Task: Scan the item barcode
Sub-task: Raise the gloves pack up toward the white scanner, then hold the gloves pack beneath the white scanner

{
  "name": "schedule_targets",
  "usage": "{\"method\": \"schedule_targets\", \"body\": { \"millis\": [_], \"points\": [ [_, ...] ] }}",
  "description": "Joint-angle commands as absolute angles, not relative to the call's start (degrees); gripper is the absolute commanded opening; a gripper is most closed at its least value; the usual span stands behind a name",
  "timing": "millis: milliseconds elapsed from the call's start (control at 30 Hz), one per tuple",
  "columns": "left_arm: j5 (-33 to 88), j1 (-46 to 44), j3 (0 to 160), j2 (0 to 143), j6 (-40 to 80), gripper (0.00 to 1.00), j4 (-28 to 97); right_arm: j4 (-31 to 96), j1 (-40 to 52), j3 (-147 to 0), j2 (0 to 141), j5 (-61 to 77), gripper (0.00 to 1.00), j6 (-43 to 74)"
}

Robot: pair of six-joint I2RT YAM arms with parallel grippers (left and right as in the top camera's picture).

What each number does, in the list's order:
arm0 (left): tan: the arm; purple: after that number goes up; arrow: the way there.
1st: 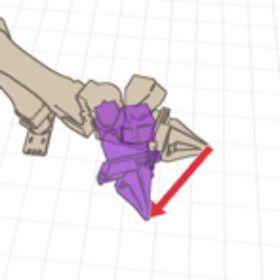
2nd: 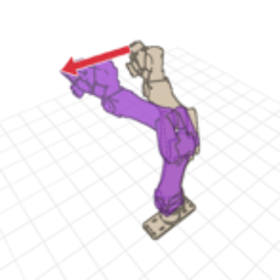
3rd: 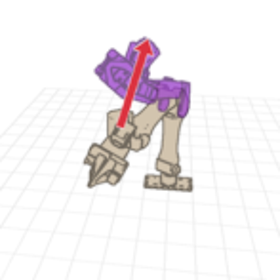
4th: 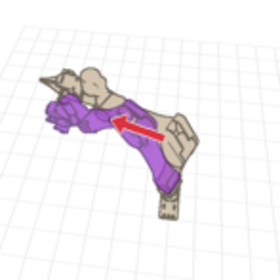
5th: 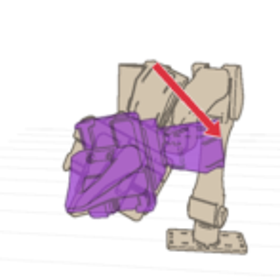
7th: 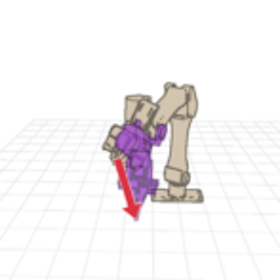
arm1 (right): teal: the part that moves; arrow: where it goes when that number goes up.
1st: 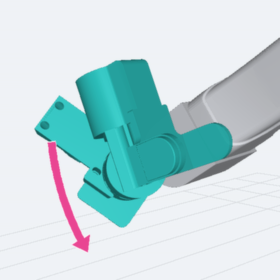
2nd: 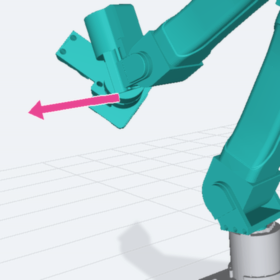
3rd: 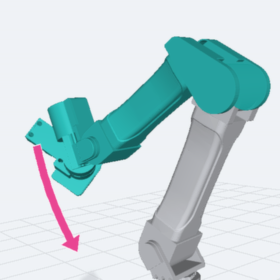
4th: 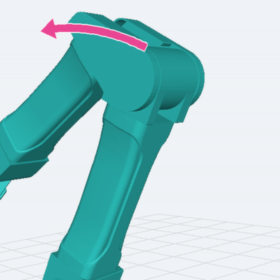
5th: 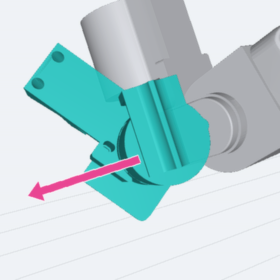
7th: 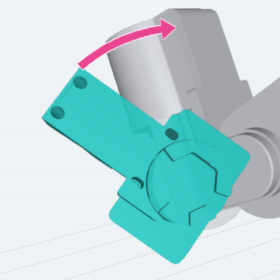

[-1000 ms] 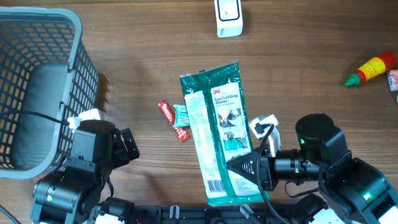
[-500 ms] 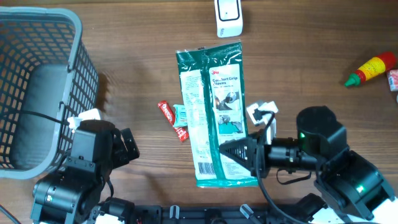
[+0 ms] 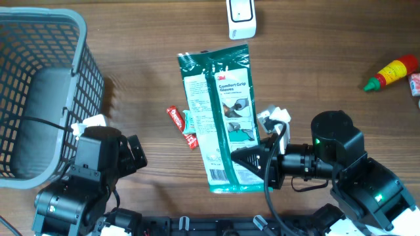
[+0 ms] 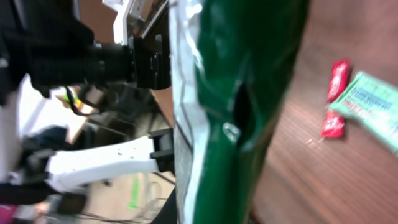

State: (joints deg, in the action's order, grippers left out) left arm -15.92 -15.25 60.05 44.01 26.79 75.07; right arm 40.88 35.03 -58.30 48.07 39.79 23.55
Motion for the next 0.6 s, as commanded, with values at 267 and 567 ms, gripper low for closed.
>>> {"method": "schedule_targets", "body": {
  "millis": [267, 567],
  "points": [
    [-15.64, -14.94, 60.12, 43.92, 25.91, 1.0, 75.07, 26.06, 34.79, -58.92, 53.49, -7.35, 0.05, -3.99],
    [-15.64, -14.94, 60.12, 43.92, 25.91, 1.0, 75.07, 4.16, 34.79, -58.92, 74.28, -14.5, 0.04, -29.21]
  ]
}}
